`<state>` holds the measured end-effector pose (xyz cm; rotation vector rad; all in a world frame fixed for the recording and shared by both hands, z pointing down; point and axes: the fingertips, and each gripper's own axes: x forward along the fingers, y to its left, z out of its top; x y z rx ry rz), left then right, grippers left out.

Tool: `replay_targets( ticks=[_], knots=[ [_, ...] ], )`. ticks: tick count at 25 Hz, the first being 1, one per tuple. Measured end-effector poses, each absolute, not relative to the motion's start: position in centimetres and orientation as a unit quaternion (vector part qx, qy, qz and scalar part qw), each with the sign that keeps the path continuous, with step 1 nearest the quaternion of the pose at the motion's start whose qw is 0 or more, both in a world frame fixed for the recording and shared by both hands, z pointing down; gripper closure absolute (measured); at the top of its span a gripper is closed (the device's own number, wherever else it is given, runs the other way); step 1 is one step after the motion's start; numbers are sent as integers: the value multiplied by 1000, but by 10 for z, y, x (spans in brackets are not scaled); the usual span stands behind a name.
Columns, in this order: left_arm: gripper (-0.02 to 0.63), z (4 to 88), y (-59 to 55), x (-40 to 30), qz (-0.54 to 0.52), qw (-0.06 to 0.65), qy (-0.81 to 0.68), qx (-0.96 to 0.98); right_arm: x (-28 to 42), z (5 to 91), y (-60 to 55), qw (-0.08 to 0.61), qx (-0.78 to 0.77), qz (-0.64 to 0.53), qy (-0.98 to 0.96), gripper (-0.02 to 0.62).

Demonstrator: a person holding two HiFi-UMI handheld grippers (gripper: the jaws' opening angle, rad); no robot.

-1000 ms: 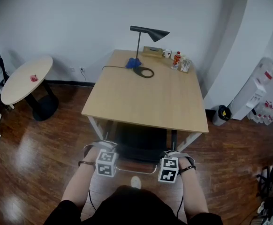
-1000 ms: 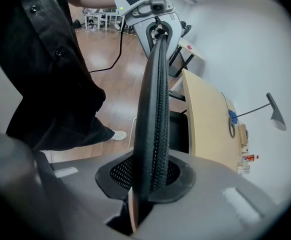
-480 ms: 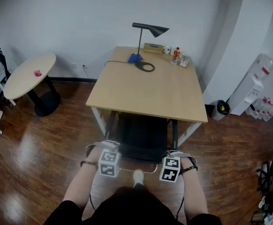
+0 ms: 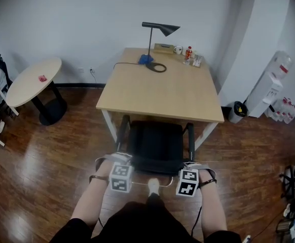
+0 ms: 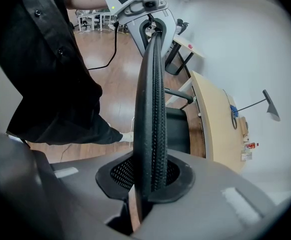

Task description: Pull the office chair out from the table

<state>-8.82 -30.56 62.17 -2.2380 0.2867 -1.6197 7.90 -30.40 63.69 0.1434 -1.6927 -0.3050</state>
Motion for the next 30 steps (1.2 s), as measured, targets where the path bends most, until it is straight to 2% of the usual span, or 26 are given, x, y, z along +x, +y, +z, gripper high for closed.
replay_targets(
  ticks=[30],
  knots=[
    [518, 620, -200, -76, -579, 161, 84, -795, 91, 634, -200, 649, 59, -111, -750, 528]
  ],
)
